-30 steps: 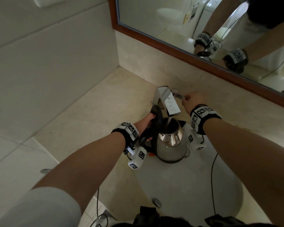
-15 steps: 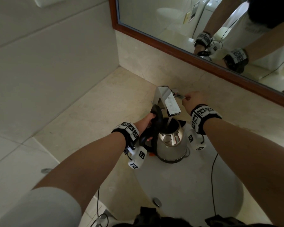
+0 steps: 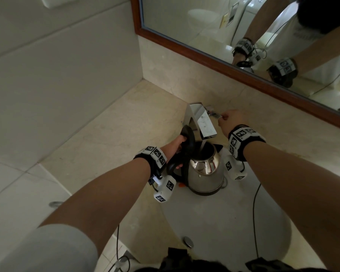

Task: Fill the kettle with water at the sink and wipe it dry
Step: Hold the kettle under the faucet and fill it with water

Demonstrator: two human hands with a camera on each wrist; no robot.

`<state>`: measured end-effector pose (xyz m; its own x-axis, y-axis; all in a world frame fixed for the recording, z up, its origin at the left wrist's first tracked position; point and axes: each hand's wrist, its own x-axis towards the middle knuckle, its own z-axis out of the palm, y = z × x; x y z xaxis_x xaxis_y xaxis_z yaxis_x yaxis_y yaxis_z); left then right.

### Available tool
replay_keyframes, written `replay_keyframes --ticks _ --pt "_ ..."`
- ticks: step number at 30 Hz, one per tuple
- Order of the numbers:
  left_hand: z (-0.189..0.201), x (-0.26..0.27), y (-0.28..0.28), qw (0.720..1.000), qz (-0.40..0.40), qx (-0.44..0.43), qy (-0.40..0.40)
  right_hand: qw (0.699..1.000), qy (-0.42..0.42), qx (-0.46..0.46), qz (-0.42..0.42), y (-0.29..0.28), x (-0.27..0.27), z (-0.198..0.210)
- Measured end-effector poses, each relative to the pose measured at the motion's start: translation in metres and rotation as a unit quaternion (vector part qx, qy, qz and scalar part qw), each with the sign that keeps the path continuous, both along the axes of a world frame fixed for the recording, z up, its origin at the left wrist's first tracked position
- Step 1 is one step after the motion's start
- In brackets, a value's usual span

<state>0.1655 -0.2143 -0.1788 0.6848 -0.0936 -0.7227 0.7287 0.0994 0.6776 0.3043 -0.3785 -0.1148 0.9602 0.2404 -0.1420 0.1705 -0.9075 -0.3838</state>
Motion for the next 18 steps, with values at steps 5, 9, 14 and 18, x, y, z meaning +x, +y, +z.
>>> replay_keyframes --ticks 5,9,14,18 --pt "-0.0007 0.0004 0.0000 1.000 0.003 0.007 0.001 1.000 0.003 0.015 -0.003 -0.0004 -0.0004 0.0002" --pt "-0.0004 0.0006 -0.0005 1.000 0.001 0.003 0.001 1.000 0.000 0.009 -0.001 -0.0001 -0.0008 0.0012" --pt "-0.0042 0.0008 -0.0003 1.000 0.013 -0.004 0.002 1.000 -0.008 0.008 0.007 -0.0003 -0.0013 -0.0002" --pt "-0.0058 0.0003 0.0003 1.000 0.020 -0.005 0.002 1.000 -0.004 0.015 0.000 -0.0005 -0.0019 -0.0004"
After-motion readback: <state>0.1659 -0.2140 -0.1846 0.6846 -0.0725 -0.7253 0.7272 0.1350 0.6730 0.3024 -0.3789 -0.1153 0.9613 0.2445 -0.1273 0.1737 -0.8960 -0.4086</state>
